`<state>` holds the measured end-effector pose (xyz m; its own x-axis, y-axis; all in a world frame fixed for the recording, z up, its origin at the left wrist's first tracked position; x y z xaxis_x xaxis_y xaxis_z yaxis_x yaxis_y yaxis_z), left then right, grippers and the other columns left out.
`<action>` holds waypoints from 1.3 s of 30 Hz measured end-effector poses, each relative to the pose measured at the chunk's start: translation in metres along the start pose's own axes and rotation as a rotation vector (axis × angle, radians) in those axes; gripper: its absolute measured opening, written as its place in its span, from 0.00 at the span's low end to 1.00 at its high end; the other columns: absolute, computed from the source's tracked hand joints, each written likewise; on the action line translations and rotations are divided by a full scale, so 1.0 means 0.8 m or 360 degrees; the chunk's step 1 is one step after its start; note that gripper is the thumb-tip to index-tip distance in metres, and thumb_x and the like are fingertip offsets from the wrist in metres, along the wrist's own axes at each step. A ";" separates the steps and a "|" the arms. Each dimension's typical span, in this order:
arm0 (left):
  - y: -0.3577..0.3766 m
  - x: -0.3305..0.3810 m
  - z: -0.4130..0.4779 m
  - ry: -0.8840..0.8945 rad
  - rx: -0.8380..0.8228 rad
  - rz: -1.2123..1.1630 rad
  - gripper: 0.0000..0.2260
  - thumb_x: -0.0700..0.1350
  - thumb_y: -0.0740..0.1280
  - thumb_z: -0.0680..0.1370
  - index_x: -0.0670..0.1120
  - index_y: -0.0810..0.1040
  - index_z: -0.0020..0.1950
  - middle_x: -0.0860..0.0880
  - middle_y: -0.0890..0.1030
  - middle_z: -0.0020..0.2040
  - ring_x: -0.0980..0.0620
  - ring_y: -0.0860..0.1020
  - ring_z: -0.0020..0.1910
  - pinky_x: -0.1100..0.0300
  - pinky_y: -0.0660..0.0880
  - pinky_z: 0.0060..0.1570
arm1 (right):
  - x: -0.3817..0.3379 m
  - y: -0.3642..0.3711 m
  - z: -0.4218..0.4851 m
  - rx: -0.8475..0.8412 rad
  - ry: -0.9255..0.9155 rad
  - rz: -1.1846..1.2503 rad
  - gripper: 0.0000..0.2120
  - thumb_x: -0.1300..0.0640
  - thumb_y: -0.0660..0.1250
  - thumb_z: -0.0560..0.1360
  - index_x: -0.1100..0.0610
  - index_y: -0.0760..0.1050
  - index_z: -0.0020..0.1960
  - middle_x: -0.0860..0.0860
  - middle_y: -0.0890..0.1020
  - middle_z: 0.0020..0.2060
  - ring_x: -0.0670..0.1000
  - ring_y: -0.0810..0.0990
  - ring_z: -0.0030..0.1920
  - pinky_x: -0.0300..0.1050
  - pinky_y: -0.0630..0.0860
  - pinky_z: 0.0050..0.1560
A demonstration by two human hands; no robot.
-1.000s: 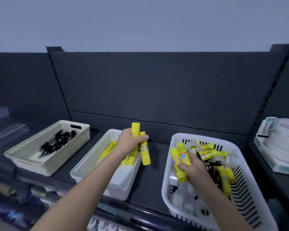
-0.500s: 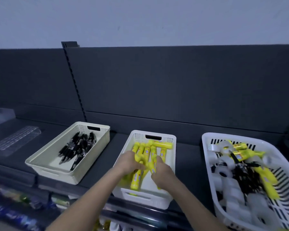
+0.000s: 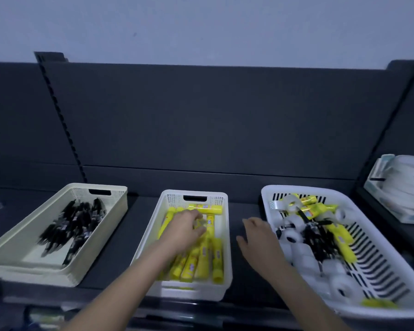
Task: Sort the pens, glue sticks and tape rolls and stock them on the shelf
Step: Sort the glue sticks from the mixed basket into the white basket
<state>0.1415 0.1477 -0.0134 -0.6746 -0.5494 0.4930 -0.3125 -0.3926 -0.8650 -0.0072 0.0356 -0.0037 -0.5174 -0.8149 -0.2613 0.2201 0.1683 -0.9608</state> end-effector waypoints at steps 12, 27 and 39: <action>0.083 0.170 0.026 0.0222 -0.0081 -0.0073 0.13 0.46 0.66 0.75 0.43 0.77 0.59 0.46 0.79 0.57 0.47 0.76 0.58 0.60 0.68 0.53 | 0.213 -0.055 -0.049 0.0119 0.0413 0.0007 0.18 0.49 0.58 0.79 0.58 0.67 0.65 0.54 0.72 0.59 0.55 0.70 0.61 0.45 0.69 0.59; 0.167 0.265 0.100 0.0227 -0.0214 0.0045 0.10 0.42 0.59 0.78 0.40 0.76 0.55 0.42 0.80 0.52 0.42 0.76 0.53 0.55 0.72 0.48 | 0.322 -0.038 -0.007 -0.0157 0.0331 0.0247 0.07 0.65 0.54 0.77 0.58 0.68 0.53 0.58 0.73 0.47 0.54 0.70 0.44 0.40 0.61 0.36; 0.197 0.307 0.205 0.0846 -0.0150 0.0952 0.20 0.60 0.60 0.74 0.44 0.78 0.51 0.45 0.77 0.52 0.44 0.72 0.55 0.54 0.65 0.51 | 0.326 -0.008 0.057 -0.0348 0.0601 0.0404 0.05 0.60 0.57 0.79 0.54 0.62 0.46 0.49 0.68 0.33 0.45 0.65 0.31 0.37 0.65 0.33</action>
<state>0.0362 -0.1698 -0.0137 -0.9661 -0.2127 -0.1462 0.1635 -0.0658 -0.9843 -0.1057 -0.2031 -0.0616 -0.7420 -0.4826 -0.4653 0.2200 0.4803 -0.8491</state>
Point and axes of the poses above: each hand's wrist, its own z-axis towards the middle knuckle, its own y-axis out of the palm, x = y × z, the point moved 1 cm from there along z, towards the middle knuckle
